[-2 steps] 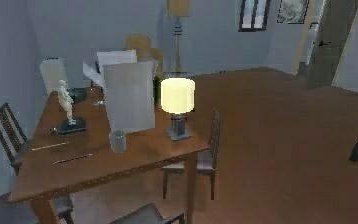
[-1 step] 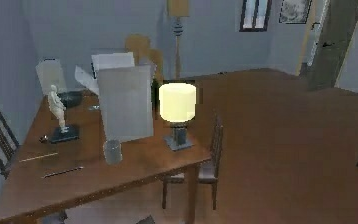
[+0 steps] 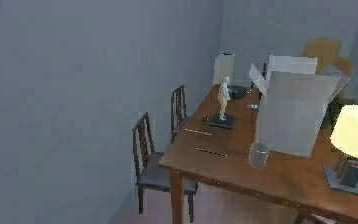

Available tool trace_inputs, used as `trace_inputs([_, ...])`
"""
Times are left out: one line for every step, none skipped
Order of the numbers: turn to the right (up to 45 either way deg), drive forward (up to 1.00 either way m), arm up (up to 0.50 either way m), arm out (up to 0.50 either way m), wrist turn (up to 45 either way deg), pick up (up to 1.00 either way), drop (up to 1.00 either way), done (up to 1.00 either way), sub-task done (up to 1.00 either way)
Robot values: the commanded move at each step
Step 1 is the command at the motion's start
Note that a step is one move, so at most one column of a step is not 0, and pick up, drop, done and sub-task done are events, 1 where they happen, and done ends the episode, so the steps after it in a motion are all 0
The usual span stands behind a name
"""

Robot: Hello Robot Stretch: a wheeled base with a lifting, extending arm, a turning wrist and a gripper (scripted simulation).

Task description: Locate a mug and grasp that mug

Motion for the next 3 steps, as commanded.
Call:
trace_inputs([-45.0,0.0,0.0,0.0,0.0,0.0,0.0,0.0,0.0])
trace_inputs([-18.0,0.0,0.0,0.0,0.0,0.0,0.0,0.0,0.0])
trace_inputs([45.0,0.0,0.0,0.0,0.0,0.0,0.0,0.0,0.0])
